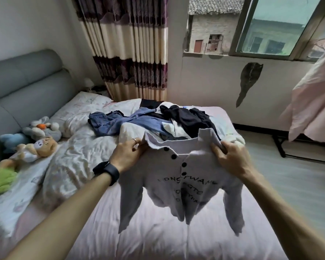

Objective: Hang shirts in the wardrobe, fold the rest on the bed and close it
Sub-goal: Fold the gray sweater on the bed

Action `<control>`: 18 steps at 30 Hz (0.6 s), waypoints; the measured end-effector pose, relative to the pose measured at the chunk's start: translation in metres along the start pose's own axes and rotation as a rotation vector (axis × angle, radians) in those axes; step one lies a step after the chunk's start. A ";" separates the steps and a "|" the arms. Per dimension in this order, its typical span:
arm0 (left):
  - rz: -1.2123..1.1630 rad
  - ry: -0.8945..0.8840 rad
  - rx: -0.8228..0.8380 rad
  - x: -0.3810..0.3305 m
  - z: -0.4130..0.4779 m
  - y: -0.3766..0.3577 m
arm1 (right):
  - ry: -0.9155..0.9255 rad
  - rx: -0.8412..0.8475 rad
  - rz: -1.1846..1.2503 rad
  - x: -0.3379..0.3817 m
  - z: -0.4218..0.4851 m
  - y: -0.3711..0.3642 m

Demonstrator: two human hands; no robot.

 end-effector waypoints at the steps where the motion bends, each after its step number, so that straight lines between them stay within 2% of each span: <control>1: -0.012 0.017 0.019 0.000 -0.007 -0.004 | 0.016 0.005 -0.003 -0.003 -0.006 0.004; 10: 0.073 0.096 0.118 -0.009 -0.063 -0.055 | 0.036 0.213 -0.041 -0.048 -0.057 0.017; 14: 0.114 0.117 0.106 0.008 -0.070 -0.095 | 0.015 0.277 -0.135 -0.072 -0.072 -0.008; 18: 0.150 0.091 0.123 0.033 -0.055 -0.155 | 0.079 0.237 -0.280 -0.097 -0.072 -0.059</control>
Point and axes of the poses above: each hand's wrist, its own z-axis towards the middle knuckle, its own y-axis out of the back of the hand, x = y × z, the point moved 10 cm from there along z, towards the middle knuckle, and after that the axes turned 13 degrees about -x, right-handed, at the moved point
